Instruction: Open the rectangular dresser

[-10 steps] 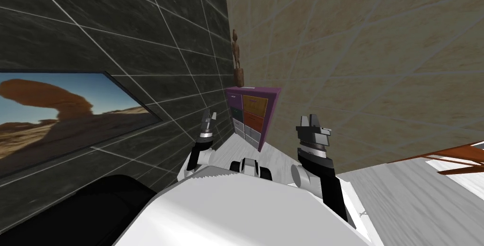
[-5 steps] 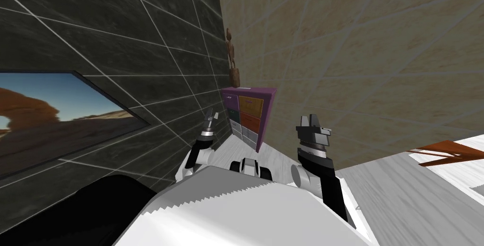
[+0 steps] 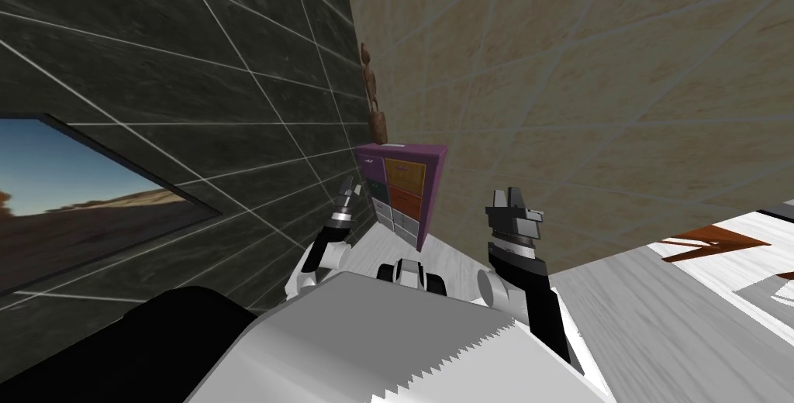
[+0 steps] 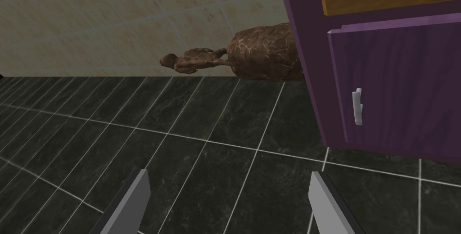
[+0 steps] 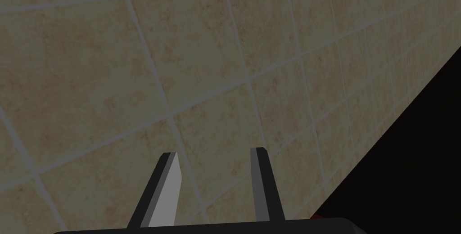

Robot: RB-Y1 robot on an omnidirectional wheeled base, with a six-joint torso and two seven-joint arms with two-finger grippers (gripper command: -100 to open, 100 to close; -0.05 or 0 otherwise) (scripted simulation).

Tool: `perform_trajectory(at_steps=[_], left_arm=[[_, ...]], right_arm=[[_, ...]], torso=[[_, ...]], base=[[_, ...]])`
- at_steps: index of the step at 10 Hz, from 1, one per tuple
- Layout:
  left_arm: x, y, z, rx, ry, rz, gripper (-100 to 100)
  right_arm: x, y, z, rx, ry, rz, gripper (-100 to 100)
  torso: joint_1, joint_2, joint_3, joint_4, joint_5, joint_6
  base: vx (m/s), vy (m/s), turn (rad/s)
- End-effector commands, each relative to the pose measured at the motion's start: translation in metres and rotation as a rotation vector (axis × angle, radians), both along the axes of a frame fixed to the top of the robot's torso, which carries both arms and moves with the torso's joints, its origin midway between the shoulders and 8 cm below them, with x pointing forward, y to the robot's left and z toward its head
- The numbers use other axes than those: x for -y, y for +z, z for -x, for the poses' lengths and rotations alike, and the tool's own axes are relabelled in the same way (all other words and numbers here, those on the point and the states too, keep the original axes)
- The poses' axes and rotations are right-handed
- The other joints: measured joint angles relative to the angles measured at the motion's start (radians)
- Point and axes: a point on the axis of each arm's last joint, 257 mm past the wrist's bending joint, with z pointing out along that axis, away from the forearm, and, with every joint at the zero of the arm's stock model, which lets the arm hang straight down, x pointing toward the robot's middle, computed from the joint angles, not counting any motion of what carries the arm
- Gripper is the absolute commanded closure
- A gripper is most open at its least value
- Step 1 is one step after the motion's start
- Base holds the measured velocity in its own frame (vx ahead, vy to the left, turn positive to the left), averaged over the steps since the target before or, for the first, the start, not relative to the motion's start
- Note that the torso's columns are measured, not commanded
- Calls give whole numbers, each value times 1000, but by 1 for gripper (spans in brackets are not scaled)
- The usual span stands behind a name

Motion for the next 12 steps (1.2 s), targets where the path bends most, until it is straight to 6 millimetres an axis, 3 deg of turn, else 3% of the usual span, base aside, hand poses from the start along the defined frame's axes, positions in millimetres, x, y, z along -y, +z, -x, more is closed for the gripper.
perform_trajectory(at_steps=[1,7,12], left_arm=[[3,-5,-5,-46,-11,-1,-100],[9,-22,-16,-157,-29,-14,-100],[10,-51,-26,-289,-38,-38,-100]], right_arm=[[0,0,0,0,0,0,0],[0,0,0,0,0,0,0],[0,0,0,0,0,0,0]], torso=[[0,0,0,0,0,0],[1,0,0,0,0,0],[0,-1,0,0,0,0]], base=[[44,-42,-91],[53,-32,-64],[62,-41,-81]])
